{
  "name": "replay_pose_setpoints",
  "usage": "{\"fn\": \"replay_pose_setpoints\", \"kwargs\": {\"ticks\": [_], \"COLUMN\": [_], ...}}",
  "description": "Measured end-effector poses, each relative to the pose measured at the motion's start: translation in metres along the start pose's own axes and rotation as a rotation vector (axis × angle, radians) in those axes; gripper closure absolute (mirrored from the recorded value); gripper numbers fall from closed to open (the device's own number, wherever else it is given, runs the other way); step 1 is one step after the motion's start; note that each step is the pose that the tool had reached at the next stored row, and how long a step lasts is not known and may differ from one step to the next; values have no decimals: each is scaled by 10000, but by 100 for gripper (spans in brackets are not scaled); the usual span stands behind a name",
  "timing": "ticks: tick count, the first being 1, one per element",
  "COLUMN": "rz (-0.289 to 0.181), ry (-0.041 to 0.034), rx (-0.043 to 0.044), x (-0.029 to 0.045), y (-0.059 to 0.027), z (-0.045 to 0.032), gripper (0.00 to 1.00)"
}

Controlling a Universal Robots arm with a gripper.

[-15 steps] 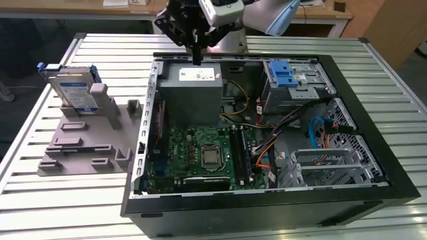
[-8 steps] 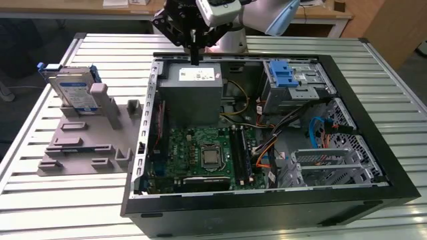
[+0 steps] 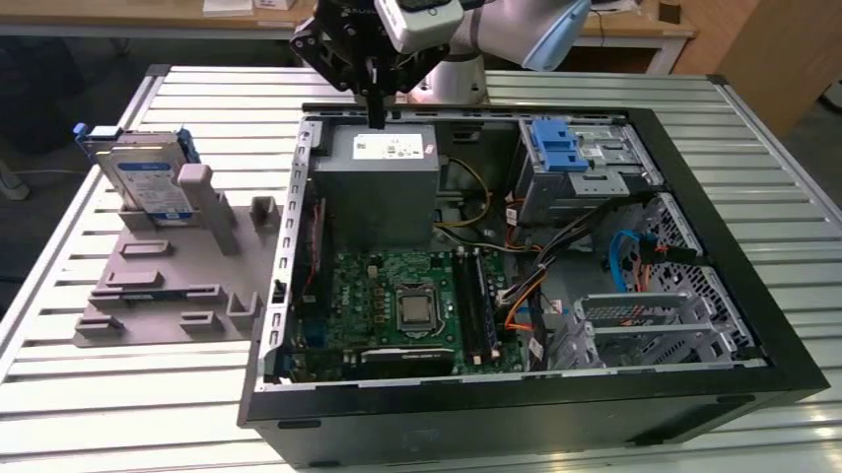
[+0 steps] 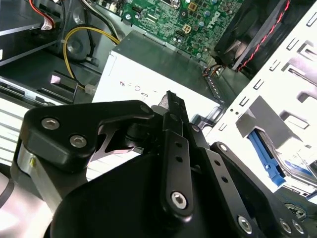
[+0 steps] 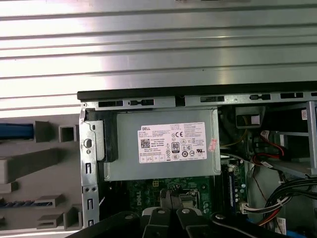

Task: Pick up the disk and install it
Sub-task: 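Reach for the disk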

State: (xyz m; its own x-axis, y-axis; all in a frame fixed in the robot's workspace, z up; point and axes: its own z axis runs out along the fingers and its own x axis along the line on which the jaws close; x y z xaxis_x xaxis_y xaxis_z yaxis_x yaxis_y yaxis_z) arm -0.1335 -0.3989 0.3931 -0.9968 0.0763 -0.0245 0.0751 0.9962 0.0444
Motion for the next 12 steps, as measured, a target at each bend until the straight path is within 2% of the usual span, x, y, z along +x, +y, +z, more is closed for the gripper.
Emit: {"fn": "replay_pose_setpoints", "kwargs": {"ticks": [12], "rz": [-1], "ry": [0], "rx": [0], "x": [104], "y": [-7], "z": [1], "gripper": [89]}}
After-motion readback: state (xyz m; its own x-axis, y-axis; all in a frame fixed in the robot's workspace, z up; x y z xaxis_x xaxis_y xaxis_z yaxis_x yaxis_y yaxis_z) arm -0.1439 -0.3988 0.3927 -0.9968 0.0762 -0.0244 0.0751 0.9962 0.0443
